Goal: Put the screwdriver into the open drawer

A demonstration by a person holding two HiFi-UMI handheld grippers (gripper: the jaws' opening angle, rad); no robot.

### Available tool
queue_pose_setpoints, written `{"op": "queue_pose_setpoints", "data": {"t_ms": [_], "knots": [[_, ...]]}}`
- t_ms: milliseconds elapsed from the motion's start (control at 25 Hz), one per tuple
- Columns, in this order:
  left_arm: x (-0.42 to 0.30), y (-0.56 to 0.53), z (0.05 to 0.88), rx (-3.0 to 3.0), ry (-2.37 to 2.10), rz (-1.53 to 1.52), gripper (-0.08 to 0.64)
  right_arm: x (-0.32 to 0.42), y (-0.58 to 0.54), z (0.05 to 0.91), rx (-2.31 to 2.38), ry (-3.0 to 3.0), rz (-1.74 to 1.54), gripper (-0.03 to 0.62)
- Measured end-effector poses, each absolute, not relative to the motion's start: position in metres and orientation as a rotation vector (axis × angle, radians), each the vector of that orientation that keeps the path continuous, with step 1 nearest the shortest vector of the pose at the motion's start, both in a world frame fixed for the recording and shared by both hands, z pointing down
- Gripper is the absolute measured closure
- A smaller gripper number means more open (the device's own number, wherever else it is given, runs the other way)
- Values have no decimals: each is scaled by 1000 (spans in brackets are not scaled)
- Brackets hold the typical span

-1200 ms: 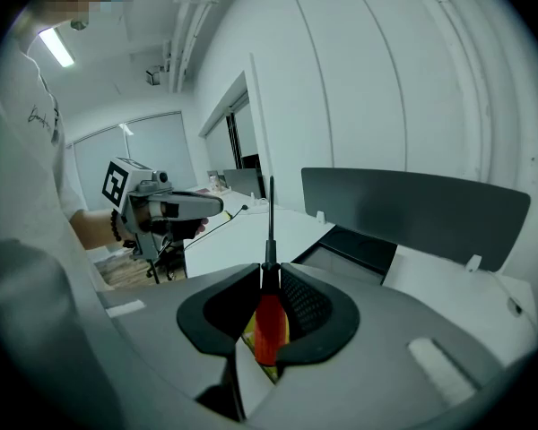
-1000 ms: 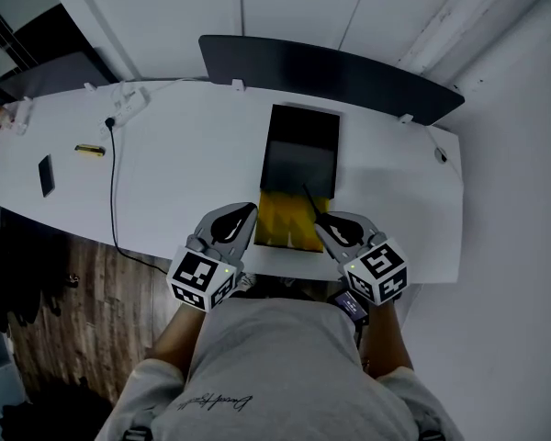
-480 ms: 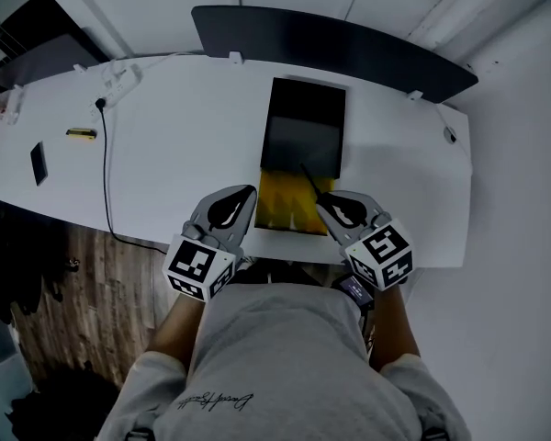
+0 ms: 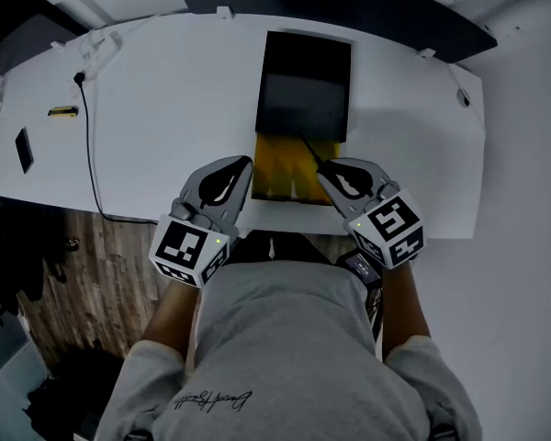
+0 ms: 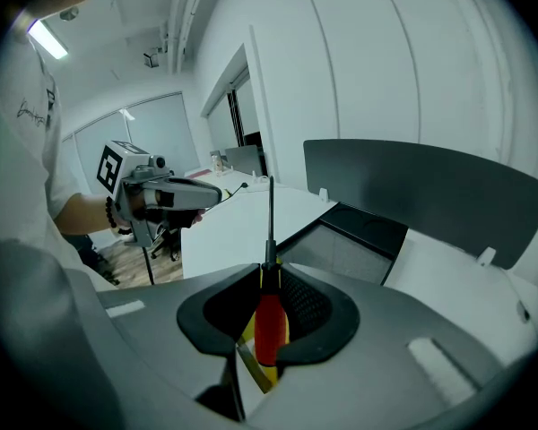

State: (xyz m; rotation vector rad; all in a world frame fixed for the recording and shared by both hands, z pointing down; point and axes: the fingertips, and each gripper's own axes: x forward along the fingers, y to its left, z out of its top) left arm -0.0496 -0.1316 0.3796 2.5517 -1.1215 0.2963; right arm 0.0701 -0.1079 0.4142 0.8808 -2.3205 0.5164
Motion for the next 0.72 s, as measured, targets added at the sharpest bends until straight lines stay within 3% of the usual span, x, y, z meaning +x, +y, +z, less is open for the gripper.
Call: {"op": "queue_pose_setpoints", "data": {"t_ms": [720], "knots": [[-52, -139, 408, 2520, -1083, 339, 558, 67, -113, 448, 841, -2257, 565, 505]]}}
